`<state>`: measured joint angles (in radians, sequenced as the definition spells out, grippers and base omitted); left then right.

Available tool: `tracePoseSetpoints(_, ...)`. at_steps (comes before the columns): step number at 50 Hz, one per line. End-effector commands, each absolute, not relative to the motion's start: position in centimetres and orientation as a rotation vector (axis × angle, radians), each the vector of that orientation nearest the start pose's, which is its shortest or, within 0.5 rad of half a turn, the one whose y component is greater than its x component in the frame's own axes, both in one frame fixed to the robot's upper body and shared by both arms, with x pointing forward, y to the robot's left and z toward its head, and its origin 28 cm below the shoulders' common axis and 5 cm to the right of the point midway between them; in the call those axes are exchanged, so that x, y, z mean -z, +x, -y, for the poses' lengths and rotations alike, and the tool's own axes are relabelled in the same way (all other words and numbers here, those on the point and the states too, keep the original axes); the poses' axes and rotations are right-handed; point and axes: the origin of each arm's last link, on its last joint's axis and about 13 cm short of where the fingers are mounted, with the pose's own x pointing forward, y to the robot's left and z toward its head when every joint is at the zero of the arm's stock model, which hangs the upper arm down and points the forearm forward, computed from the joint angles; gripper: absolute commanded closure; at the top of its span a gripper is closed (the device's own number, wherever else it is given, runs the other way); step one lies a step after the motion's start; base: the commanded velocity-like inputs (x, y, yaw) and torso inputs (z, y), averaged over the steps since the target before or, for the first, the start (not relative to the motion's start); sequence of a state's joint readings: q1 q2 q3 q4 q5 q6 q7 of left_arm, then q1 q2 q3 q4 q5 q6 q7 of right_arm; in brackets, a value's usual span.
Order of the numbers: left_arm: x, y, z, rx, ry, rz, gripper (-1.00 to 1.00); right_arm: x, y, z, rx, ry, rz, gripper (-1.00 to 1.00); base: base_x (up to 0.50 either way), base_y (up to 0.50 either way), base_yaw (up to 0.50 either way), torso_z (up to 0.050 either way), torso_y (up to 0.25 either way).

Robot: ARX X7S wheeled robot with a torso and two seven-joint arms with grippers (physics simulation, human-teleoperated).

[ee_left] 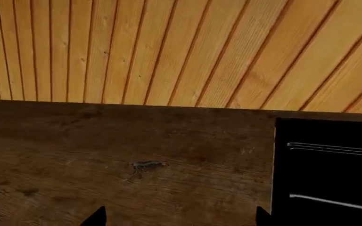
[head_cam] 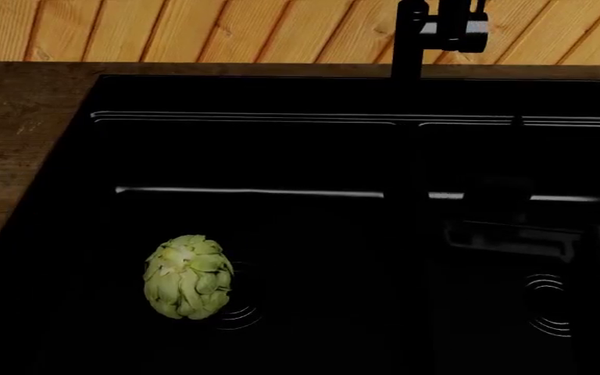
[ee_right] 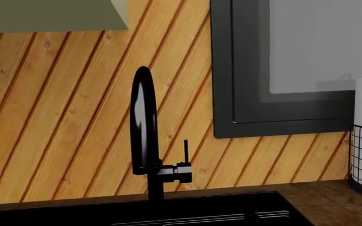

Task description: Pick the apple from the counter and place it in the sink

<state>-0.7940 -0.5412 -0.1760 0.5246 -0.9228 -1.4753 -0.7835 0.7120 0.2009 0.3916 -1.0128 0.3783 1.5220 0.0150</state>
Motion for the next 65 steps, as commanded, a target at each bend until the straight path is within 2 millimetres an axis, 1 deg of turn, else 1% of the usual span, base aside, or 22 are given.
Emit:
tracePoseSetpoints(1, -28.7, 21.9, -31.8, -0.596, 0.228, -0.203, -1.0, -24.8, 20.0, 15.9, 0.084, 0.036, 0.243, -1.0, 0.0, 0.0, 0.0, 0.0, 0.0)
tracePoseSetpoints(6, -29.7, 20.8, -33.3, -0.727, 0.241, -0.254, -1.0, -24.6, 20.0, 16.0, 0.087, 0.04, 0.242, -1.0, 0.0, 0.0, 0.0, 0.0, 0.0)
tracePoseSetpoints(11, -30.6, 20.0, -34.7, -0.831, 0.2, -0.273, -1.0, -24.4, 20.1, 15.9, 0.084, 0.044, 0.239, -1.0, 0.0, 0.0, 0.0, 0.0, 0.0)
tracePoseSetpoints(13, -31.1, 19.9, -35.0, -0.848, 0.202, -0.28, -1.0, -24.5, 20.1, 15.9, 0.083, 0.044, 0.24, -1.0, 0.0, 0.0, 0.0, 0.0, 0.0)
tracePoseSetpoints(17, -32.6, 19.7, -36.1, -0.925, 0.17, -0.25, -1.0, -24.3, 19.9, 16.0, 0.09, 0.044, 0.238, -1.0, 0.0, 0.0, 0.0, 0.0, 0.0)
tracePoseSetpoints(21, -33.2, 19.6, -36.7, -0.972, 0.153, -0.249, -1.0, -24.2, 19.9, 16.0, 0.092, 0.047, 0.237, -1.0, 0.0, 0.0, 0.0, 0.0, 0.0)
tracePoseSetpoints(27, -33.1, 19.4, -37.5, -1.039, 0.118, -0.274, -1.0, -24.1, 19.9, 16.0, 0.091, 0.048, 0.236, -1.0, 0.0, 0.0, 0.0, 0.0, 0.0)
tracePoseSetpoints(31, -33.2, 19.4, -37.4, -1.048, 0.108, -0.28, -1.0, -24.0, 19.9, 16.0, 0.093, 0.049, 0.237, -1.0, 0.0, 0.0, 0.0, 0.0, 0.0)
tracePoseSetpoints(37, -32.4, 19.6, -37.9, -1.072, 0.055, -0.328, -1.0, -23.9, 19.9, 16.0, 0.094, 0.051, 0.234, -1.0, 0.0, 0.0, 0.0, 0.0, 0.0)
tracePoseSetpoints(46, -31.8, 19.4, -38.3, -1.11, 0.044, -0.359, -1.0, -24.0, 19.8, 16.0, 0.094, 0.049, 0.235, -1.0, 0.0, 0.0, 0.0, 0.0, 0.0)
tracePoseSetpoints(54, -30.8, 19.8, -38.0, -1.086, 0.005, -0.397, -1.0, -23.8, 19.7, 16.0, 0.096, 0.051, 0.233, -1.0, 0.0, 0.0, 0.0, 0.0, 0.0)
tracePoseSetpoints(65, -30.1, 19.8, -37.7, -1.082, -0.018, -0.427, -1.0, -23.8, 19.8, 15.9, 0.091, 0.052, 0.235, -1.0, 0.0, 0.0, 0.0, 0.0, 0.0)
